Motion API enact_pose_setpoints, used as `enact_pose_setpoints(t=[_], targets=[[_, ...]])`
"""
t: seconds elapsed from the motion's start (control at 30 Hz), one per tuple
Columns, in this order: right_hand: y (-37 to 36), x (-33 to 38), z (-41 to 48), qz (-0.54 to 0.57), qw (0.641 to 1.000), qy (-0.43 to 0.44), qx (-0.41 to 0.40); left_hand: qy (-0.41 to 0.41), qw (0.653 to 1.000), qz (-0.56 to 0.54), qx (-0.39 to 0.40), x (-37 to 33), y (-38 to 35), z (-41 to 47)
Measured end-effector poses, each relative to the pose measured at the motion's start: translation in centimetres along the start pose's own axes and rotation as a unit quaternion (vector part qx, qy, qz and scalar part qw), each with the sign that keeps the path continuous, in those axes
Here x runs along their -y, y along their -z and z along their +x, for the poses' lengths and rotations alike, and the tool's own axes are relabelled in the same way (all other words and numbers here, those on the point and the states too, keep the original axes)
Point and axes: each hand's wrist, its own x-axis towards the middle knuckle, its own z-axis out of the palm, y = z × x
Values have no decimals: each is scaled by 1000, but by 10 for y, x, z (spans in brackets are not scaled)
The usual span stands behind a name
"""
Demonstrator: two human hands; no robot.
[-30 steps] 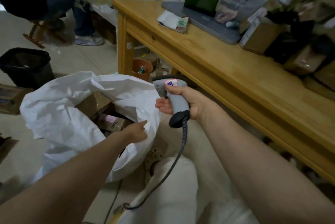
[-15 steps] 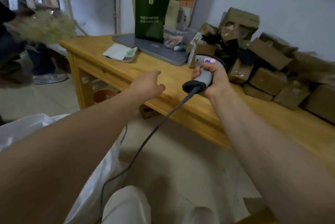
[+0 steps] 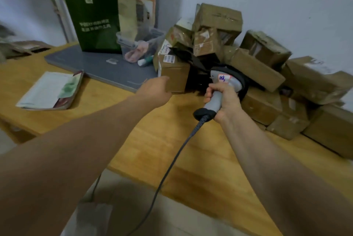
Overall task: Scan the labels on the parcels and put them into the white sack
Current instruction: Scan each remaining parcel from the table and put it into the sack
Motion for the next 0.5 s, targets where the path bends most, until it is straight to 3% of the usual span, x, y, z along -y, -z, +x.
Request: enact_pose_setpoints(t=[0.17, 0.5], targets=[[-21, 42, 4, -33, 998, -28, -56, 11, 999, -34, 40, -24, 22, 22], [-83, 139, -20, -16, 999, -30, -35, 29, 992, -55, 114, -37, 84, 34]])
